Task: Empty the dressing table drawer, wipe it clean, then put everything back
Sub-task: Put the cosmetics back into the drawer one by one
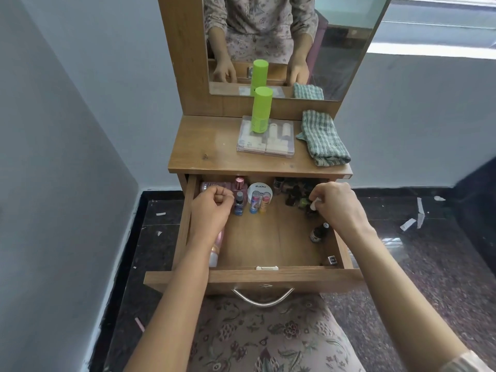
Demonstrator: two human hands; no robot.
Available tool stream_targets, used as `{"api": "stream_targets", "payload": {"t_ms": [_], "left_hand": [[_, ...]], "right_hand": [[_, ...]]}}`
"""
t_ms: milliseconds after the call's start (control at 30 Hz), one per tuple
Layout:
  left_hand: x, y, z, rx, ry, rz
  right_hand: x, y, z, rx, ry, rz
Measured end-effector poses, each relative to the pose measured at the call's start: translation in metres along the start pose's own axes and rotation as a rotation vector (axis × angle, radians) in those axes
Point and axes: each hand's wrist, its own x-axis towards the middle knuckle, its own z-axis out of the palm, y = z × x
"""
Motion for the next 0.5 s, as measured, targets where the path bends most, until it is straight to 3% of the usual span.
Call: {"api": "stream_targets", "payload": {"t_ms": [333,500], "left_hand": [[0.0,-0.001,0.0,-0.006,0.017,0.022],[0.002,-0.001,0.0,-0.037,0.024,0.034]], "right_hand": [[-0.004,-0.001,-0.002,0.006,0.079,-0.017],[0.015,-0.044,-0.035,0.372,0.284,-0.096]]}}
